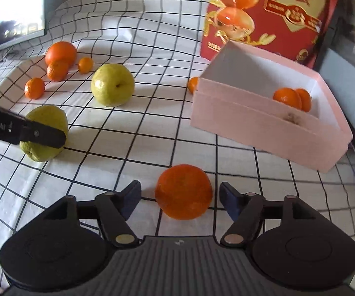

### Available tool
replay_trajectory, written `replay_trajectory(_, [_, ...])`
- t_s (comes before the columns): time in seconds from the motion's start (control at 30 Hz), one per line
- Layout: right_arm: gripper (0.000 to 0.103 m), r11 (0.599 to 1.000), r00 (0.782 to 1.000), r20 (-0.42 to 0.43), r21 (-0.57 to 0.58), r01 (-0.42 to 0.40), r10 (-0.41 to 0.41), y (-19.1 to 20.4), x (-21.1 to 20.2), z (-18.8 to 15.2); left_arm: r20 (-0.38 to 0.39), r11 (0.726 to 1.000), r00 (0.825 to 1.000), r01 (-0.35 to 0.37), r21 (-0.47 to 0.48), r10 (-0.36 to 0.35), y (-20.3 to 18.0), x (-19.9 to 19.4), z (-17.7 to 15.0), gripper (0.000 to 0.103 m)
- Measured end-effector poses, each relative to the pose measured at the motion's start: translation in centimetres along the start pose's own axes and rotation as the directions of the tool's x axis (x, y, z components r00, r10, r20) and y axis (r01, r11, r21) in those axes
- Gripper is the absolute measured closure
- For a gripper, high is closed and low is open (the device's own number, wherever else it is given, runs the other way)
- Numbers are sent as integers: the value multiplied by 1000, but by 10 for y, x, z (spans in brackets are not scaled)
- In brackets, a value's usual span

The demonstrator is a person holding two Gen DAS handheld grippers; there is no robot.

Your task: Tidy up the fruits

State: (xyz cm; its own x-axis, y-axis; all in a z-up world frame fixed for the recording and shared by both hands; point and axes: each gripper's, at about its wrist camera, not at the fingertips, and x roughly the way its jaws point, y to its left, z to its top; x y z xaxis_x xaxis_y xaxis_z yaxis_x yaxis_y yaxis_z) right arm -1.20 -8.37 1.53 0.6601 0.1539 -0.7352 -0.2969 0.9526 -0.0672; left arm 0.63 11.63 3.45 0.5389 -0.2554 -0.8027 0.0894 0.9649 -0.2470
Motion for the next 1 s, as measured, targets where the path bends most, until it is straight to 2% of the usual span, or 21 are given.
replay_trajectory(0.07, [18, 999, 1000, 0, 46, -5, 5, -8, 0, -3, 1, 1000, 1000, 4, 8, -4, -2, 3, 0, 38])
replay_trajectory(0.27, [9, 999, 1000, 18, 36, -7, 6, -11, -2, -11, 3, 1000, 1000, 8, 27, -8, -4, 5, 1, 38])
replay_trajectory(0.43, [0, 999, 1000, 11, 45, -5, 5, -11, 1, -11, -3, 1000, 1000, -16, 20, 16, -8, 5, 0, 38])
replay_trajectory(0.7, [0, 999, 1000, -13, 45, -7, 7, -12, 1, -9, -13, 997, 998, -60, 57, 61, -18, 7, -1, 38])
replay_trajectory(0.83, [0, 999, 1000, 13, 41, -12, 12, -12, -1, -13, 9, 998, 999, -46, 31, 46, -13, 5, -4, 38])
replay_trajectory(0.9, [2, 999, 1000, 16, 44, -9, 8, -12, -3, -13, 17, 999, 999, -36, 3, 36, -10, 4, -5, 38])
replay_trajectory(1.0, [11, 999, 1000, 22, 47, -9, 8, -13, -5, -11, 34, 999, 998, -53, 11, 53, -13, 3, -7, 38])
